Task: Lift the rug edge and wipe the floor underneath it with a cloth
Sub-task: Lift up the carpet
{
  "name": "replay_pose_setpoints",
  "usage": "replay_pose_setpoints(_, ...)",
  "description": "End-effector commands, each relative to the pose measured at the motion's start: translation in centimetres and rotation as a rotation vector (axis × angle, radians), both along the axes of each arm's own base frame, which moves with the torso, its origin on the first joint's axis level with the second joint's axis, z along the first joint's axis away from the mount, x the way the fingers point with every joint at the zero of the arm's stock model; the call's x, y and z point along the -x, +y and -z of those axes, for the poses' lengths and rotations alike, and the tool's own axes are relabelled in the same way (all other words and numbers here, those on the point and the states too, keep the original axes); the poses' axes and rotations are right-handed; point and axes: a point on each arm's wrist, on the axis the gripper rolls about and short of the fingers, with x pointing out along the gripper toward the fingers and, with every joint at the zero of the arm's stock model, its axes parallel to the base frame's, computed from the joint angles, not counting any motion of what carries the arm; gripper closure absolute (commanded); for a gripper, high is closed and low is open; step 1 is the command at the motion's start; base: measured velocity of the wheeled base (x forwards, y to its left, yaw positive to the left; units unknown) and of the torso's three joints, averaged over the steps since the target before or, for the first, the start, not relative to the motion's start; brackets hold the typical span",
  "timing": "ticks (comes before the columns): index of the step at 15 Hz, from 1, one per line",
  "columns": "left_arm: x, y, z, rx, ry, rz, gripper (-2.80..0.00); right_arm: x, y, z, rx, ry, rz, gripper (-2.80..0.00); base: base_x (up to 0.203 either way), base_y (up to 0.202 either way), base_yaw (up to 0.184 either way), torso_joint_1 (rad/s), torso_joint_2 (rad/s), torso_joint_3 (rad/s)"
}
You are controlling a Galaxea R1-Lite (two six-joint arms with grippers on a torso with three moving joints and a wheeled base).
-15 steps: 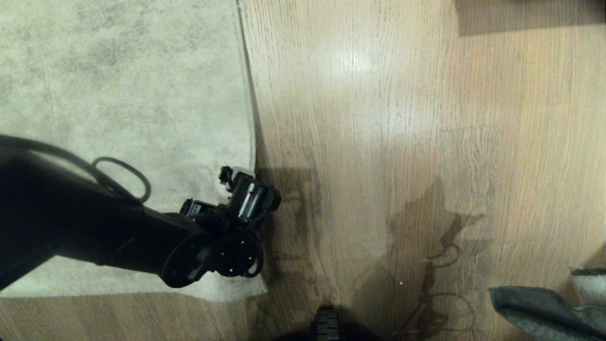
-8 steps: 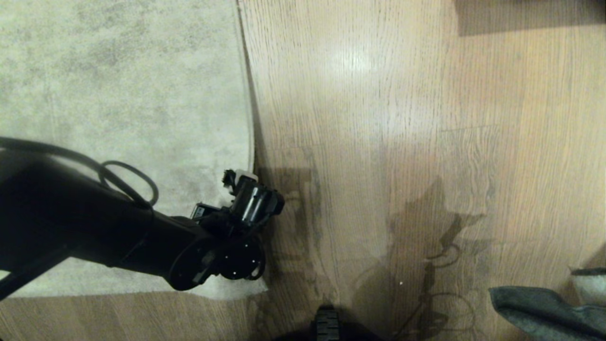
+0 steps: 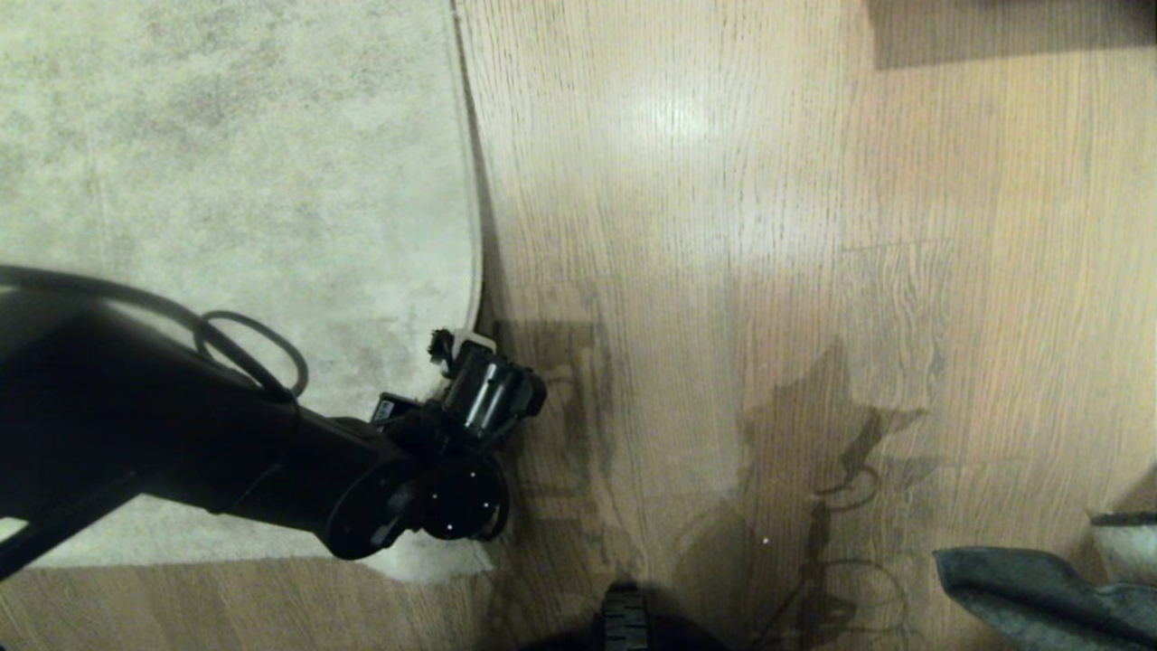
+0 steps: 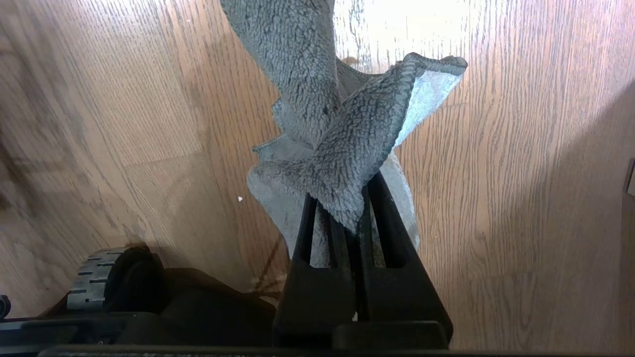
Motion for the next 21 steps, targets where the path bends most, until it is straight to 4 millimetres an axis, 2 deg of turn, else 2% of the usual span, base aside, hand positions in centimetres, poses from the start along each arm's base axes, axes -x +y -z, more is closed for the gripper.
replay_pose_setpoints(1, 0.0, 0.0, 0.1, -0.002, -0.003, -0.007, 0.00, 0.0, 0.0, 0.0, 0.000, 0.001, 0.000, 0.00, 0.000, 0.000, 0.000, 0.000, 0.00, 0.000)
replay_pose_setpoints(6, 0.4, 0.3, -0.3, 0.021, -0.015, -0.007, 0.00, 0.0, 0.0, 0.0, 0.000, 0.001, 0.000, 0.00, 0.000, 0.000, 0.000, 0.000, 0.00, 0.000)
replay_pose_setpoints(10, 0.9, 1.1, -1.7, 0.047, -0.039, -0.009, 0.00, 0.0, 0.0, 0.0, 0.000, 0.001, 0.000, 0.00, 0.000, 0.000, 0.000, 0.000, 0.00, 0.000)
replay_pose_setpoints(14, 1.9, 2.2, -3.4, 0.095, -0.062, 0.008, 0.00, 0.0, 0.0, 0.0, 0.000, 0.001, 0.000, 0.00, 0.000, 0.000, 0.000, 0.000, 0.00, 0.000)
replay_pose_setpoints(21, 3.0, 4.4, -4.6, 0.180, -0.027, 0.085, 0.00, 0.0, 0.0, 0.0, 0.000, 0.002, 0.000, 0.00, 0.000, 0.000, 0.000, 0.000, 0.00, 0.000)
